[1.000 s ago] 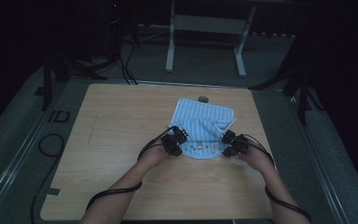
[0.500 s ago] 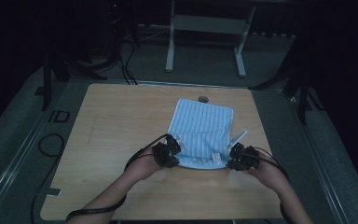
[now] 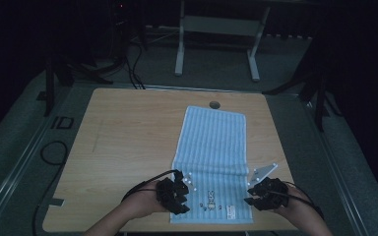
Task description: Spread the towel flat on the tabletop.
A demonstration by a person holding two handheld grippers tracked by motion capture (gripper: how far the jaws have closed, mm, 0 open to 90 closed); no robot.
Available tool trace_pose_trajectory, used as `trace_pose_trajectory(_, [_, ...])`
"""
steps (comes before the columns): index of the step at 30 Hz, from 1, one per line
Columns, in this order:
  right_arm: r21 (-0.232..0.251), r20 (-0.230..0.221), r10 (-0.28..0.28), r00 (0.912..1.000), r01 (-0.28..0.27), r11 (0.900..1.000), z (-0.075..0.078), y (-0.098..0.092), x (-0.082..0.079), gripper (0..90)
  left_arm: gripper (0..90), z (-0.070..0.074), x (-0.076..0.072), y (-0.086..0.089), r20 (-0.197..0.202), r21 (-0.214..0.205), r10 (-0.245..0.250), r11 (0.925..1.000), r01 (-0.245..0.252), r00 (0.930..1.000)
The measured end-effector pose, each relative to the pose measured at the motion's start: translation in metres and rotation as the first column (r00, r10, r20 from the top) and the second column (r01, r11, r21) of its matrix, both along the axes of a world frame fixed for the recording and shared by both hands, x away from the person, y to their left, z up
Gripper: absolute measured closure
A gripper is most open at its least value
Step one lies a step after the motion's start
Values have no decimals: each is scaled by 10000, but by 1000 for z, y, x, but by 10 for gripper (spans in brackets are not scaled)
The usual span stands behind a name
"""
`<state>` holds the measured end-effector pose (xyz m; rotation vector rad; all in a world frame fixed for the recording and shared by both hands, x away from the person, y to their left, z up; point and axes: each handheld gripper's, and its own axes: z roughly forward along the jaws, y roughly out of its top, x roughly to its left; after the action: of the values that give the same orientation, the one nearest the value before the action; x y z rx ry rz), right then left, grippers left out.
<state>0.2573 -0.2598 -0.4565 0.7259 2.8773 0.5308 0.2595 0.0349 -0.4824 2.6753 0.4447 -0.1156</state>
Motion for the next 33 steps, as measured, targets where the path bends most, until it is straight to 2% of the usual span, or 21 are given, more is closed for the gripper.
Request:
trace_pose_trajectory(1, [0, 0, 0, 10000, 0, 10000, 0, 0, 0, 637, 636, 0, 0, 0, 0, 0, 0, 10000, 0, 10000])
trace_pose_trajectory(2, [-5, 16, -30, 10000, 30, 10000, -2, 0, 2, 638, 636, -5, 5, 1, 192, -33, 154, 9999, -153, 9997])
trace_pose_trajectory(3, [51, -61, -24, 10000, 24, 10000, -7, 2, 6, 658, 636, -7, 7, 2, 165, -61, 248, 9997, -247, 9996])
trace_pose_trajectory(4, [19, -131, -14, 9999, 15, 10000, -16, 6, 10, 718, 651, -15, 15, 2, 177, -58, 434, 9990, -433, 9989])
trace_pose_trajectory(5, [19, -131, -14, 9999, 15, 10000, -16, 6, 10, 718, 652, -15, 15, 2, 177, -58, 434, 9990, -433, 9989])
trace_pose_trajectory(6, [-130, -306, 71, 9995, -75, 9999, -28, 11, 13, 780, 673, -22, 22, 2, -31, -218, 534, 9983, -534, 9986])
trace_pose_trajectory(7, [-130, -306, 71, 9995, -75, 9999, -28, 11, 13, 780, 679, -22, 22, 2, -31, -218, 534, 9983, -534, 9986])
trace_pose_trajectory(8, [-416, -555, 138, 9984, -161, 9990, -41, 17, 16, 812, 679, -28, 27, 1, -131, -168, 654, 9977, -656, 9978])
trace_pose_trajectory(9, [-416, -555, 138, 9984, -161, 9990, -41, 17, 16, 812, 679, -28, 27, 1, -131, -168, 654, 9977, -656, 9978])
trace_pose_trajectory(10, [-684, -689, 168, 9975, -215, 9974, -51, 21, 18, 825, 684, -32, 28, -2, -126, 4, 668, 9978, -668, 9977])
trace_pose_trajectory(11, [-684, -689, 168, 9975, -215, 9974, -51, 21, 18, 825, 691, -32, 28, -2, -126, 4, 668, 9978, -668, 9977])
trace_pose_trajectory(12, [-828, -805, 344, 9962, -411, 9957, -57, 23, 17, 827, 691, -36, 26, -4, -333, 91, 480, 9988, -477, 9983])
trace_pose_trajectory(13, [-828, -805, 344, 9962, -411, 9957, -57, 23, 17, 827, 691, -36, 26, -4, -333, 91, 480, 9988, -477, 9983])
trace_pose_trajectory(14, [-886, -927, 411, 9948, -494, 9948, -59, 23, 16, 826, 691, -41, 22, -6, -344, 298, 331, 9990, -321, 9989])
trace_pose_trajectory(15, [-907, -894, 539, 9945, -620, 9939, -62, 23, 12, 825, 692, -42, 20, -6, -346, 229, 284, 9994, -276, 9990])
trace_pose_trajectory(16, [-857, -951, 516, 9941, -598, 9945, -62, 22, 11, 826, 696, -43, 18, -7, -517, 174, 276, 9995, -267, 9983])
trace_pose_trajectory(19, [-723, -981, 488, 9940, -561, 9958, -62, 18, 1, 825, 696, -43, 11, -9, -544, 200, 132, 9997, -121, 9984])
trace_pose_trajectory(23, [-631, -1045, 467, 9934, -535, 9966, -62, 12, -11, 824, 695, -43, -1, -16, -722, 222, -307, 9992, 324, 9969])
trace_pose_trajectory(29, [-844, -1244, 535, 9908, -643, 9944, -61, 6, -24, 823, 695, -43, -13, -28, -781, 129, -762, 9969, 774, 9940])
trace_pose_trajectory(33, [-902, -1475, 866, 9853, -1006, 9908, -61, 3, -31, 803, 691, -42, -18, -32, -914, 80, -911, 9957, 922, 9916])
